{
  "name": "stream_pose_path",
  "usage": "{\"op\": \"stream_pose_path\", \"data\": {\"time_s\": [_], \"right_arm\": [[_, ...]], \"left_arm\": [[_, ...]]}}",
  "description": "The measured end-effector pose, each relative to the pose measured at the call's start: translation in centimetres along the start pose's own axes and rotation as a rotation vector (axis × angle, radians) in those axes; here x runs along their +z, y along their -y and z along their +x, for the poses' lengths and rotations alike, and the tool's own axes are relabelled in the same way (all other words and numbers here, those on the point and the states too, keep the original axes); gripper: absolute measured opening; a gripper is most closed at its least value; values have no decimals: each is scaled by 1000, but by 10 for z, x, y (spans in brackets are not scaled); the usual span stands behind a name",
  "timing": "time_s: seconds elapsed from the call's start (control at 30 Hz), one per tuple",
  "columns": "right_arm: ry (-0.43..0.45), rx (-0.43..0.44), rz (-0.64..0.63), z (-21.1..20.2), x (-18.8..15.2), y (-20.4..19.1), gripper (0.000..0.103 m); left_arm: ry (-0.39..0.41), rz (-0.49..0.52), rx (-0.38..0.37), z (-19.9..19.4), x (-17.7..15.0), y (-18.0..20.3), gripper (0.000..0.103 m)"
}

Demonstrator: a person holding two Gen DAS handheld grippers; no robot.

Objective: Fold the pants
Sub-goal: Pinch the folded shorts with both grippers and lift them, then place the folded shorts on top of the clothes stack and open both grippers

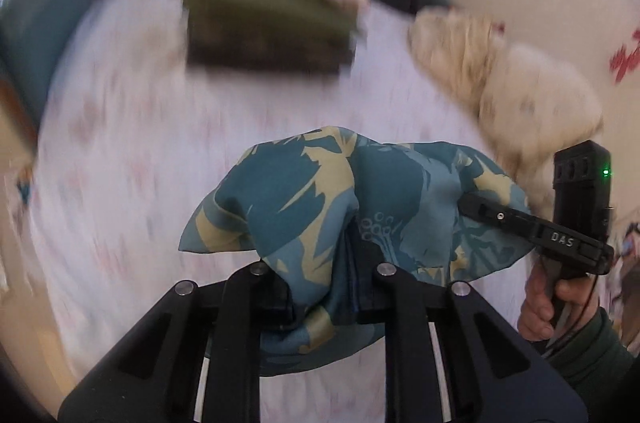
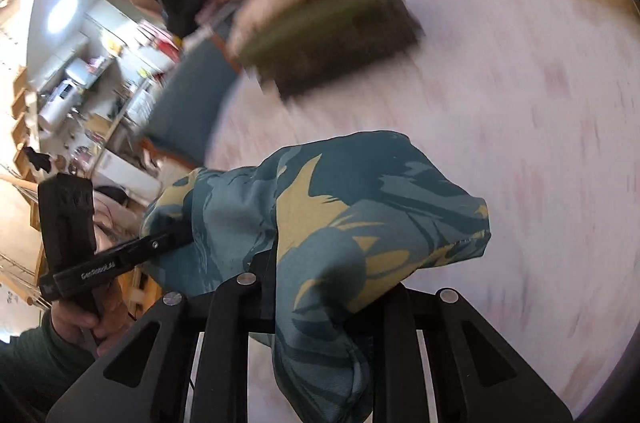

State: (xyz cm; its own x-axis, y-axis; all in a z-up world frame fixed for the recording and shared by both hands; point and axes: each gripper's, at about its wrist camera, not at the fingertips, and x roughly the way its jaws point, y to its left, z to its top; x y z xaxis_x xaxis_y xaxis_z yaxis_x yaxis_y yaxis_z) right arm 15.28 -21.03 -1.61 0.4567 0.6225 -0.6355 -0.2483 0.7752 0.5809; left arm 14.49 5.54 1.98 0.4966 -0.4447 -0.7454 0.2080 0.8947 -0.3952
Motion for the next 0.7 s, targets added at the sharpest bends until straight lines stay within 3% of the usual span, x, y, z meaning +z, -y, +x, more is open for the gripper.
{"op": "stream_pose_path", "data": {"time_s": [0.2,0.3,0.4,0.53,0.63,0.67,0.7], "right_arm": [[92,-28,-168,32,147,-34,20],[116,-55,-225,62,220,-43,20],[116,-99,-244,103,284,-43,20],[82,-171,-236,159,327,-29,19],[82,-221,-283,185,340,-11,22],[72,-274,-300,191,343,-1,36],[68,-314,-297,193,343,11,36]], "left_arm": [[156,100,78,6,151,-24,16],[218,111,102,31,217,-55,16],[226,140,157,65,266,-85,16],[203,123,214,110,301,-122,17],[189,111,224,136,307,-149,39],[182,89,263,142,304,-161,48],[189,70,290,143,301,-170,50]]}}
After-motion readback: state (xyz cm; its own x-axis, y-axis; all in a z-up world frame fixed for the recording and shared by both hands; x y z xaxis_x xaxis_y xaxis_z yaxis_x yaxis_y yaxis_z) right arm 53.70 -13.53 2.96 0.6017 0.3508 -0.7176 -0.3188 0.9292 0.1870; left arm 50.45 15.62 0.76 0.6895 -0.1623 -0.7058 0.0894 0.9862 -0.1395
